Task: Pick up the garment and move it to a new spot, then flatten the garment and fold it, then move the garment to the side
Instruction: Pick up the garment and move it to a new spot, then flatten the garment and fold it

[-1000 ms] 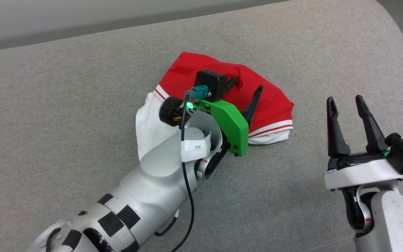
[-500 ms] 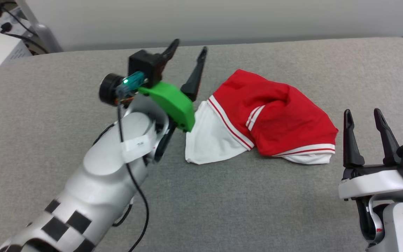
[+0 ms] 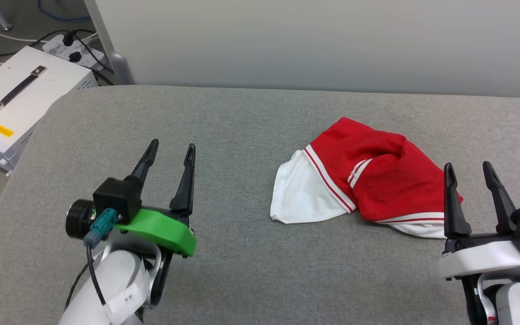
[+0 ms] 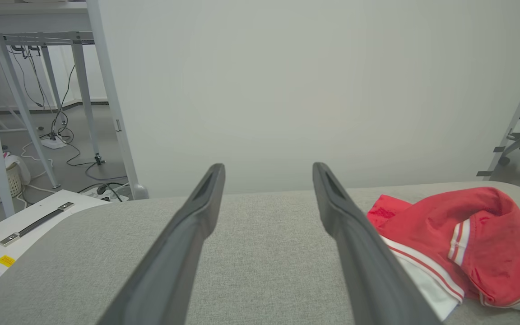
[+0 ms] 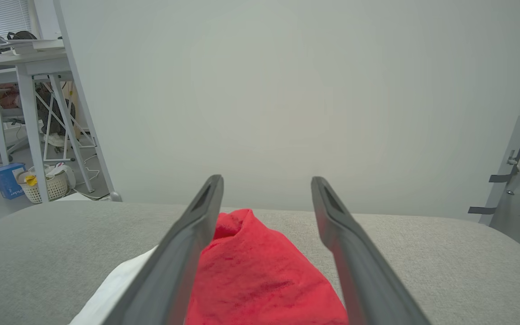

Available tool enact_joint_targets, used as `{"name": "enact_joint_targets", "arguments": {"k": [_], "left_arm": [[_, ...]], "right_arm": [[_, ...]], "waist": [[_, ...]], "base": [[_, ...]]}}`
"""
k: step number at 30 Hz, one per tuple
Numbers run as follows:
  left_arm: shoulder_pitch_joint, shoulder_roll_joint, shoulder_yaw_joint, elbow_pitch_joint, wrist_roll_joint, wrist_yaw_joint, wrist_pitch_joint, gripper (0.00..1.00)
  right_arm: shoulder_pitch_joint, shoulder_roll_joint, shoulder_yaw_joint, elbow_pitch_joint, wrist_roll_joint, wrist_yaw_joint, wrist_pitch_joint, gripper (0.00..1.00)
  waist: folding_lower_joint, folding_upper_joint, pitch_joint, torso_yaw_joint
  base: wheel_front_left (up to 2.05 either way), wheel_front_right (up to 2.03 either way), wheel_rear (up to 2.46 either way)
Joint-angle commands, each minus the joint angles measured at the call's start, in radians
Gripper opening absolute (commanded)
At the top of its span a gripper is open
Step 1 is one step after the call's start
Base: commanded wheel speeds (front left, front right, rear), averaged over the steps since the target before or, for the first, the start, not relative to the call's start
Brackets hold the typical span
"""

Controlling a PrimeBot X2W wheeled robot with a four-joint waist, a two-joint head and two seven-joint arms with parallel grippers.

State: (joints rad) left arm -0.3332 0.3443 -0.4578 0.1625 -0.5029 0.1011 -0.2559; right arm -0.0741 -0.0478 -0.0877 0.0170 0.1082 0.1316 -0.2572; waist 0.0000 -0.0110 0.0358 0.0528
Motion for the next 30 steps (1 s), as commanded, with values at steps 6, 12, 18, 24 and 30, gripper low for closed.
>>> {"name": "enact_joint_targets", "arguments": {"k": [6, 12, 18, 24, 30], "left_arm": [[0.167, -0.068, 0.110, -0.099, 0.108, -0.029, -0.006, 1.00], [0.277, -0.157, 0.202, -0.130, 0.150, -0.100, -0.006, 1.00], [0.322, -0.220, 0.252, -0.116, 0.193, -0.164, -0.006, 1.00], [0.327, -0.250, 0.289, -0.114, 0.232, -0.199, -0.006, 1.00], [0.314, -0.264, 0.281, -0.093, 0.258, -0.219, -0.006, 1.00]], "right_arm": [[0.033, -0.002, 0.031, -0.021, -0.020, -0.001, -0.005, 1.00], [0.050, -0.002, 0.049, -0.039, -0.015, -0.001, -0.005, 1.00], [0.061, -0.002, 0.046, -0.041, -0.012, -0.001, -0.005, 1.00], [0.059, -0.002, 0.051, -0.037, -0.022, -0.001, -0.005, 1.00], [0.043, -0.002, 0.056, -0.041, -0.027, -0.001, -0.005, 1.00]], "waist": [[0.0000, 0.0110, -0.019, -0.014], [0.0000, 0.0110, -0.025, -0.034], [0.0000, 0.0110, -0.024, -0.046], [0.0000, 0.0110, -0.017, -0.053], [0.0000, 0.0110, 0.012, -0.077]], "base": [[0.00, 0.00, 0.00], [0.00, 0.00, 0.00], [0.00, 0.00, 0.00], [0.00, 0.00, 0.00], [0.00, 0.00, 0.00]]}}
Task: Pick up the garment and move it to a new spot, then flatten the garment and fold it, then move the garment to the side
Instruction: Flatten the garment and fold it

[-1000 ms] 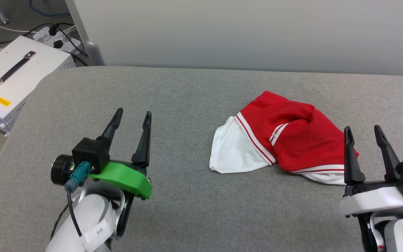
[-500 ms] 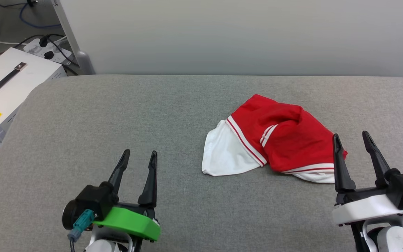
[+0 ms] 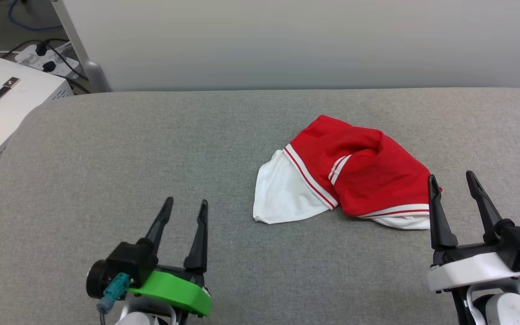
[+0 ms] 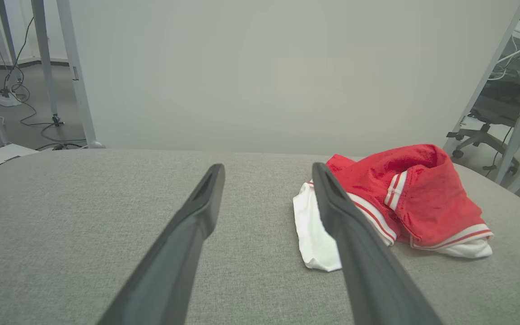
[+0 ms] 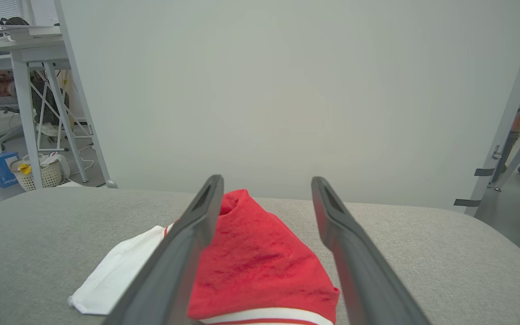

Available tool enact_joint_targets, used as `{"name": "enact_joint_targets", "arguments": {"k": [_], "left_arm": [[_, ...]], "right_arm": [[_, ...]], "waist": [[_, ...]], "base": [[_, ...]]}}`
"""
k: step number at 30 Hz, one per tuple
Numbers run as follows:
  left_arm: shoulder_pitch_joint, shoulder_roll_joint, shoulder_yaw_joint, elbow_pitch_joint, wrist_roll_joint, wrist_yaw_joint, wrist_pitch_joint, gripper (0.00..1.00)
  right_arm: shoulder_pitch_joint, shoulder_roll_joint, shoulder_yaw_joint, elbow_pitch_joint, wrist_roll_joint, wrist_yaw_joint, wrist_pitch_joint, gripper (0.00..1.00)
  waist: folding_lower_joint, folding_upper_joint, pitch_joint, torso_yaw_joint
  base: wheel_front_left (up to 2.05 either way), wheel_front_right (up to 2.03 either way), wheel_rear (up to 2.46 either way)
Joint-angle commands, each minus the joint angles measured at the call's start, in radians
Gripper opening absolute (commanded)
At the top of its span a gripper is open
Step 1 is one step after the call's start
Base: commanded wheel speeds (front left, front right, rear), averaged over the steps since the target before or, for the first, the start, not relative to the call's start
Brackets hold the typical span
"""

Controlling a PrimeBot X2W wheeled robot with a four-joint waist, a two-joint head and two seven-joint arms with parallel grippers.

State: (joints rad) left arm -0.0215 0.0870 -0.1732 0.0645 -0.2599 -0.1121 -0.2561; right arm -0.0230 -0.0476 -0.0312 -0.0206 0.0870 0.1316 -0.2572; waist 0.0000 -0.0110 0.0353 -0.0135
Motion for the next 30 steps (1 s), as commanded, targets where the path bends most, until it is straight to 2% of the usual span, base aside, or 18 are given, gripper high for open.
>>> {"name": "enact_joint_targets", "arguments": {"k": [1, 4, 7, 13, 17, 21, 26, 27, 28, 29, 30], "left_arm": [[-0.004, -0.006, -0.014, 0.027, 0.022, -0.007, -0.006, 1.00], [-0.033, -0.004, -0.039, 0.118, 0.012, -0.010, 0.052, 1.00], [-0.096, 0.011, -0.073, 0.176, 0.007, -0.013, 0.148, 1.00], [-0.234, 0.007, -0.109, 0.251, -0.033, -0.014, 0.364, 1.00], [-0.307, 0.010, -0.117, 0.296, -0.029, 0.011, 0.499, 1.00], [-0.348, 0.019, -0.116, 0.323, -0.017, 0.036, 0.543, 1.00], [-0.361, 0.026, -0.133, 0.366, -0.018, 0.031, 0.577, 1.00], [-0.361, 0.028, -0.137, 0.373, -0.019, 0.029, 0.586, 0.74], [-0.361, 0.031, -0.141, 0.380, -0.020, 0.027, 0.591, 0.22], [-0.361, 0.033, -0.144, 0.385, -0.020, 0.026, 0.593, 0.00], [-0.360, 0.039, -0.149, 0.393, -0.017, 0.024, 0.597, 0.00]], "right_arm": [[-0.011, -0.003, -0.002, -0.005, -0.006, -0.001, -0.005, 1.00], [-0.018, -0.003, 0.003, -0.007, -0.006, -0.001, -0.005, 1.00], [-0.028, -0.003, 0.007, -0.002, 0.001, -0.001, -0.005, 1.00], [-0.054, -0.003, 0.021, 0.005, 0.005, -0.001, -0.005, 1.00], [-0.075, -0.003, 0.038, 0.008, 0.012, -0.001, -0.005, 1.00], [-0.088, -0.003, 0.043, 0.008, 0.018, -0.001, -0.005, 1.00], [-0.089, -0.003, 0.043, 0.012, 0.020, -0.001, -0.005, 1.00], [-0.089, -0.003, 0.043, 0.012, 0.021, -0.001, -0.005, 1.00], [-0.090, -0.003, 0.042, 0.012, 0.022, -0.001, -0.005, 1.00], [-0.091, -0.003, 0.042, 0.012, 0.023, -0.001, -0.005, 1.00], [-0.093, -0.003, 0.042, 0.012, 0.024, -0.001, -0.005, 1.00]], "waist": [[0.0000, 0.0110, 0.022, -0.016], [0.0000, 0.0110, 0.050, -0.033], [0.0000, 0.0110, 0.092, -0.053], [0.0000, 0.0110, 0.164, -0.091], [0.0000, 0.0110, 0.200, -0.121], [0.0000, 0.0110, 0.221, -0.145], [0.0000, 0.0110, 0.230, -0.158], [0.0000, 0.0110, 0.231, -0.159], [0.0000, 0.0110, 0.232, -0.159], [0.0000, 0.0110, 0.234, -0.159], [0.0000, 0.0110, 0.235, -0.159]], "base": [[0.00, 0.00, 0.00], [0.00, 0.00, 0.00], [0.00, 0.00, 0.00], [0.00, 0.00, 0.00], [0.00, 0.00, 0.00], [0.00, 0.00, 0.00], [0.00, 0.00, 0.00], [0.00, 0.00, 0.00], [0.00, 0.00, 0.00], [0.00, 0.00, 0.00], [0.00, 0.00, 0.00]]}}
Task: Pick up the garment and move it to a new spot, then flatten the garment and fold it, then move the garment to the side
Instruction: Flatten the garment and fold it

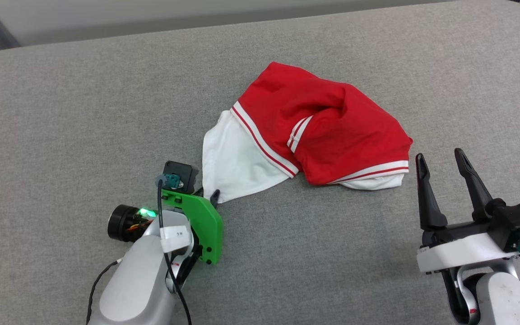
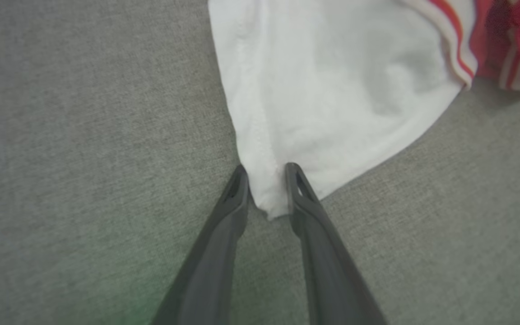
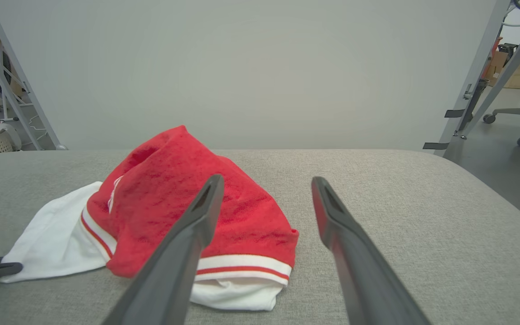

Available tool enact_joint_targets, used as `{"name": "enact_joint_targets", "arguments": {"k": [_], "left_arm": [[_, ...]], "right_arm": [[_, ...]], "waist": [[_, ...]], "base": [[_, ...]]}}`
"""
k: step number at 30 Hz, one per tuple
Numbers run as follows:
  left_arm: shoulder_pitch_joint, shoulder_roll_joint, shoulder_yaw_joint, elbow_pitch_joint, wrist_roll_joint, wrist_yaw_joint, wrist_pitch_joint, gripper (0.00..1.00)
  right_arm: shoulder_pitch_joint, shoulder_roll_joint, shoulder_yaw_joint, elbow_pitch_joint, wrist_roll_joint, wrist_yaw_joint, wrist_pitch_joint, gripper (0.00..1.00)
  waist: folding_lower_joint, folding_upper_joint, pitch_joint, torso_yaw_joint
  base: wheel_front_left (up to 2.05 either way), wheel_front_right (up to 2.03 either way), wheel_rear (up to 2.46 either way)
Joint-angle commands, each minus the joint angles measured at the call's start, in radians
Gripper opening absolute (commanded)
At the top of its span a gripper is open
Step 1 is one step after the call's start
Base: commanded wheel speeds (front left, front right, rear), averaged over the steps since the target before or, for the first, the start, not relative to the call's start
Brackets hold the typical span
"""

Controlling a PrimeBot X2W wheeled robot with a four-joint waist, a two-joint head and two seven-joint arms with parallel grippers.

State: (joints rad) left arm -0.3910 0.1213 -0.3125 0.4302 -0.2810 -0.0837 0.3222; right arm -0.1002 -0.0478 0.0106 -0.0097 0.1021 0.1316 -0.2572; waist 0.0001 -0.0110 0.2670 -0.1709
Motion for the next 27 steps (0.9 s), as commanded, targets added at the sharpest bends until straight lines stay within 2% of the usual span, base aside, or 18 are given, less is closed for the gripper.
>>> {"name": "enact_joint_targets", "arguments": {"k": [1, 7, 13, 20, 27], "left_arm": [[0.012, 0.009, -0.014, 0.033, 0.005, -0.006, 0.021, 0.00], [0.038, 0.025, 0.047, 0.013, -0.030, 0.029, -0.085, 0.00], [0.082, 0.075, 0.138, -0.081, -0.064, 0.064, -0.195, 0.00], [0.139, 0.147, 0.248, -0.191, -0.107, 0.108, -0.219, 0.00], [0.176, 0.188, 0.301, -0.184, -0.125, 0.138, -0.209, 0.00]], "right_arm": [[-0.017, -0.002, 0.000, 0.002, 0.009, -0.001, -0.005, 1.00], [-0.012, -0.002, -0.016, 0.017, 0.007, -0.001, -0.005, 1.00], [0.005, -0.002, -0.023, 0.029, 0.005, -0.001, -0.005, 1.00], [0.017, -0.002, -0.020, 0.042, 0.000, -0.001, -0.005, 1.00], [0.012, -0.002, -0.013, 0.050, -0.003, -0.001, -0.005, 1.00]], "waist": [[-0.0001, 0.0110, 0.003, -0.001], [-0.0001, 0.0110, -0.029, 0.039], [-0.0001, 0.0110, -0.076, 0.087], [-0.0001, 0.0110, -0.101, 0.127], [-0.0001, 0.0110, -0.094, 0.134]], "base": [[0.00, 0.00, 0.00], [0.00, 0.00, 0.00], [0.00, 0.00, 0.00], [0.00, 0.00, 0.00], [0.00, 0.00, 0.00]]}}
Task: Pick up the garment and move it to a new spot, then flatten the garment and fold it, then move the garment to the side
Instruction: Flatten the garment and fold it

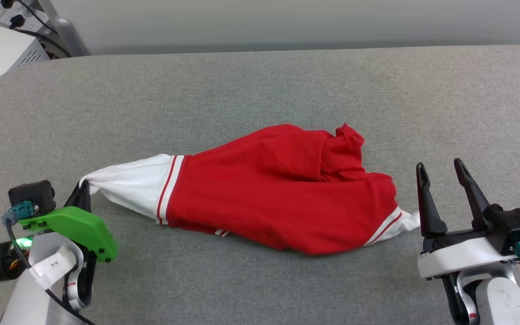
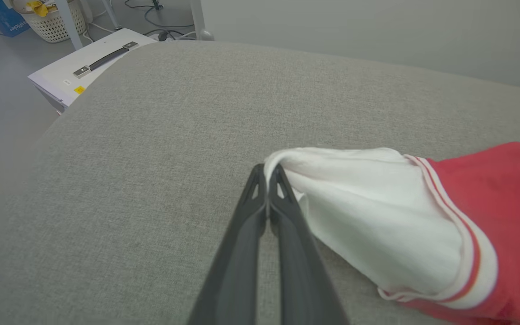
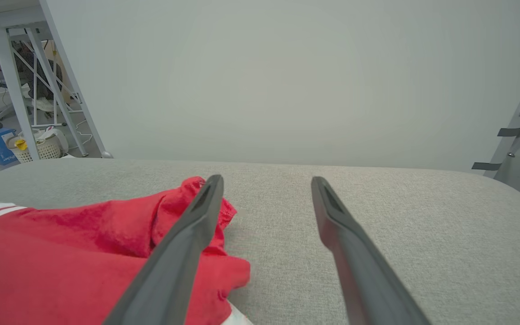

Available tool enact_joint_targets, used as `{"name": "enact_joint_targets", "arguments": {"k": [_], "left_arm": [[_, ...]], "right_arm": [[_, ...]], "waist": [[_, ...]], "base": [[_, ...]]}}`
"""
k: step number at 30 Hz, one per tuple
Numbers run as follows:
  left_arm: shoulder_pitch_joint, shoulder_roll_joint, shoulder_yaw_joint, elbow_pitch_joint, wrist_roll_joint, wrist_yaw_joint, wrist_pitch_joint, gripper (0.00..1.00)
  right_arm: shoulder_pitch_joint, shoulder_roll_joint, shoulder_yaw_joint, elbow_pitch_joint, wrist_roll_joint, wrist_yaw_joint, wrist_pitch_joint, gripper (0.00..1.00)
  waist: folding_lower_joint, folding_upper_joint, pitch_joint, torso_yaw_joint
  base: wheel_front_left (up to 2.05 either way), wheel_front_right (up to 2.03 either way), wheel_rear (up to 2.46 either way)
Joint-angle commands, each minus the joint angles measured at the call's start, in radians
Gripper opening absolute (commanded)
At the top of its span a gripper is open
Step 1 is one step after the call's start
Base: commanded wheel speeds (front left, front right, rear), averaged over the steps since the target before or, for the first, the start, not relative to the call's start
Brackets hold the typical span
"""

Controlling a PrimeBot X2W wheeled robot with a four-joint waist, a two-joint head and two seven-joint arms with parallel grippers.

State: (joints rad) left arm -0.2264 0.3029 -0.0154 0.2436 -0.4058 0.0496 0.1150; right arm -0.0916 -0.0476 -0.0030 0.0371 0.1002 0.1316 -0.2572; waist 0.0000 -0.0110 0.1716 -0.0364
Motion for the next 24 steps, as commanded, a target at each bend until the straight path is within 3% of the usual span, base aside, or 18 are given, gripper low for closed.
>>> {"name": "enact_joint_targets", "arguments": {"k": [1, 2, 8, 18, 21, 24], "left_arm": [[0.016, 0.008, 0.005, 0.017, -0.001, 0.009, 0.004, 0.06], [0.020, 0.011, 0.000, 0.031, 0.003, 0.009, 0.008, 1.00], [0.031, -0.003, -0.024, 0.068, 0.003, -0.021, -0.047, 1.00], [0.068, -0.034, -0.111, -0.014, 0.044, -0.118, -0.292, 1.00], [0.092, -0.049, -0.143, -0.056, 0.062, -0.128, -0.333, 1.00], [0.108, -0.062, -0.170, -0.098, 0.083, -0.132, -0.353, 1.00]], "right_arm": [[0.002, -0.003, 0.001, 0.006, -0.001, -0.001, -0.005, 1.00], [0.001, -0.003, 0.001, 0.007, -0.002, -0.001, -0.005, 1.00], [0.005, -0.003, -0.008, 0.021, -0.007, -0.001, -0.005, 1.00], [0.021, -0.003, -0.012, 0.051, -0.024, -0.001, 0.006, 1.00], [-0.003, -0.040, 0.032, 0.066, -0.006, -0.001, 0.115, 1.00], [-0.049, -0.114, 0.095, 0.054, 0.030, -0.001, 0.290, 1.00]], "waist": [[0.0000, 0.0110, 0.002, -0.001], [0.0000, 0.0110, 0.002, -0.002], [0.0000, 0.0110, -0.016, 0.003], [0.0000, 0.0110, -0.070, 0.069], [0.0000, 0.0110, -0.071, 0.111], [0.0000, 0.0110, -0.063, 0.161]], "base": [[0.00, 0.00, 0.00], [0.00, 0.00, 0.00], [0.00, 0.00, 0.00], [0.00, 0.00, 0.00], [0.00, 0.00, 0.00], [0.00, 0.00, 0.00]]}}
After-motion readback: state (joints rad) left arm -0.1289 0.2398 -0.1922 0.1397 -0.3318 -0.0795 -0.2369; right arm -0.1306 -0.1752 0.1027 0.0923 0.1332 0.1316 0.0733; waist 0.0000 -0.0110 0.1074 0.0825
